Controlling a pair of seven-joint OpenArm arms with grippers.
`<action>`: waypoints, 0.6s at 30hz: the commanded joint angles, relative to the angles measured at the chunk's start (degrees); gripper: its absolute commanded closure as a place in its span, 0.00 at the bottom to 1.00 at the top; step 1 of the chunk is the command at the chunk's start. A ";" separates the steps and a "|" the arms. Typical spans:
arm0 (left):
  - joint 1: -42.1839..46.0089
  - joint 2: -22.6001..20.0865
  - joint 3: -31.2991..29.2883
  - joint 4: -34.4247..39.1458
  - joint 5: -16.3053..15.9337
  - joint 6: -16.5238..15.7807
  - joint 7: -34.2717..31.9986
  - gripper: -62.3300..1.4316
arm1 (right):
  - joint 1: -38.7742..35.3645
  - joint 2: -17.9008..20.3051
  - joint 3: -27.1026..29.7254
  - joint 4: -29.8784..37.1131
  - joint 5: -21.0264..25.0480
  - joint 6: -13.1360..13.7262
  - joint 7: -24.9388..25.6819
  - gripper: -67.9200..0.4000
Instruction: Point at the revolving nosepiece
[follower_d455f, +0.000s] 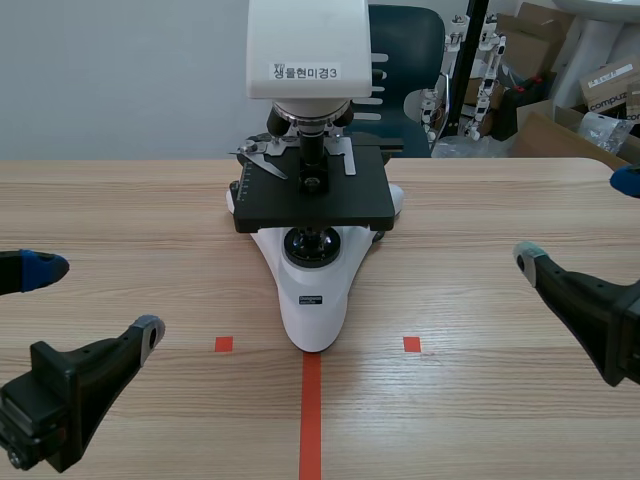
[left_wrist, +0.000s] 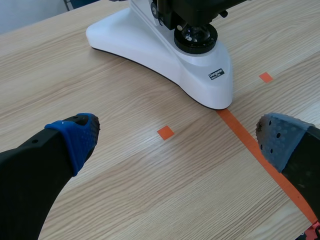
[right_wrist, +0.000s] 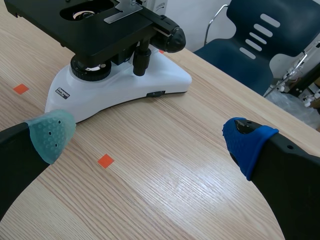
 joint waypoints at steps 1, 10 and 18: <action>-0.04 0.00 -0.22 0.70 -0.17 0.09 -0.59 0.00 | 0.68 0.46 0.44 1.42 0.26 -0.22 0.83 0.00; -0.04 0.00 -0.22 0.70 -0.17 0.09 -0.59 0.00 | 0.87 0.46 0.44 1.42 0.22 -0.07 0.83 0.01; -0.04 0.00 -0.22 0.70 -0.17 0.09 -0.59 0.00 | 5.35 0.44 -1.16 1.40 -0.44 1.16 0.83 0.18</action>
